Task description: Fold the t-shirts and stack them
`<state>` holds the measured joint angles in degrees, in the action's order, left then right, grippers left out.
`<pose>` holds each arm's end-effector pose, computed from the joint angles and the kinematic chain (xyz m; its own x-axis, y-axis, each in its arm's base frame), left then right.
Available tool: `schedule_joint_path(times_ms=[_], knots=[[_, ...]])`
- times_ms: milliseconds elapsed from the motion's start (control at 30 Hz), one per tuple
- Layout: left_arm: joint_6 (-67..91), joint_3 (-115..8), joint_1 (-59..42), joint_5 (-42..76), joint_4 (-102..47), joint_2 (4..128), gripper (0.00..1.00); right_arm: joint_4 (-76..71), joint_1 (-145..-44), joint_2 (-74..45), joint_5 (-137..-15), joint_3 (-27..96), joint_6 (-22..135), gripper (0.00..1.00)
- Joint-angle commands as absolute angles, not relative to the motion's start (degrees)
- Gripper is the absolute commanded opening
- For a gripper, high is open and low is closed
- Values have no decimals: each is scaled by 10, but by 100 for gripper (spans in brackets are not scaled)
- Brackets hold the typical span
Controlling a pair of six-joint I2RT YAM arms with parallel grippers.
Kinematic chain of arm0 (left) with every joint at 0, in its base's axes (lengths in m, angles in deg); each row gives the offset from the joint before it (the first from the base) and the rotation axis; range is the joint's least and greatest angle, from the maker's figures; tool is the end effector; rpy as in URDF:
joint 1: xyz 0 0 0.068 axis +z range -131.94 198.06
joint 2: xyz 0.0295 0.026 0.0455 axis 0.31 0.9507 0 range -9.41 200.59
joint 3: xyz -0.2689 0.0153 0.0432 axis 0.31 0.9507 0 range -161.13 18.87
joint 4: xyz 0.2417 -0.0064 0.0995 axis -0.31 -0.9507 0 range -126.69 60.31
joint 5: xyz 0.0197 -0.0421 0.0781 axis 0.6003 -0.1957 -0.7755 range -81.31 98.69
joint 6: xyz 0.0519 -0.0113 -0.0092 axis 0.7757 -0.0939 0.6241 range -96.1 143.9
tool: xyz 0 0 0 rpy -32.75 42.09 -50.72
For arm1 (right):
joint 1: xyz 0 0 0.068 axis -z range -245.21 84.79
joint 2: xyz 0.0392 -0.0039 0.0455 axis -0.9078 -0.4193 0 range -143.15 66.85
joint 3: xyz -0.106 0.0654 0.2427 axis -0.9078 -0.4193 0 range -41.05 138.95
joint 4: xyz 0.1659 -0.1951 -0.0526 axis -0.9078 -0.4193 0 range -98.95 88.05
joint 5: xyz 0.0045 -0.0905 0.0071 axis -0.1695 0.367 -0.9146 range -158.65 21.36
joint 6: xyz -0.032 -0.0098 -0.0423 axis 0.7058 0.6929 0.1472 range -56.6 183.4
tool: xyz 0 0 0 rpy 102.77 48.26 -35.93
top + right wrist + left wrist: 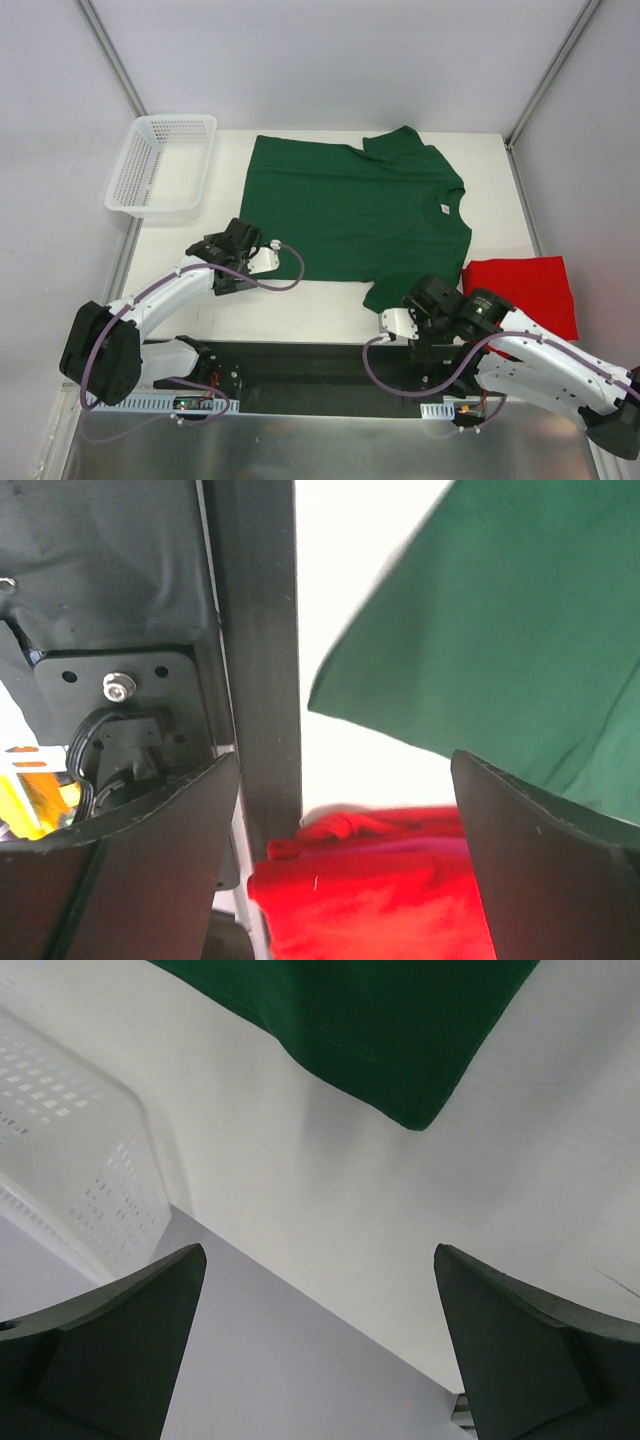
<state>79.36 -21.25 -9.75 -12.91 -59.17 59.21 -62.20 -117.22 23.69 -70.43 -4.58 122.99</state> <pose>0.2047 -0.0932 0.2044 -0.2101 0.9767 -0.0435 0.7658 0.1921 0.6138 0.0733 0.0958 0.2242 0.3992 -0.8893 -0.2231 -0.8910 -0.3188 -0.3233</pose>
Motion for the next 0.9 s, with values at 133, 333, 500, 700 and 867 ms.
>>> schedule_joint_path(times_ms=[133, 333, 500, 700, 867], knots=[[734, -263, -97, -123, -598, 628, 99, -616, -1201, 227, -690, -73, 1262, 92], [732, -266, -93, -128, -598, 630, 99, -594, -1201, 166, -672, -81, 1279, 92], [736, -266, -93, -132, -598, 627, 99, -571, -1201, 116, -671, -88, 1286, 92], [736, -262, -92, -128, -598, 622, 99, -530, -1201, 109, -672, -94, 1284, 91], [733, -256, -92, -121, -598, 622, 99, -487, -1201, 112, -653, -118, 1285, 91]])
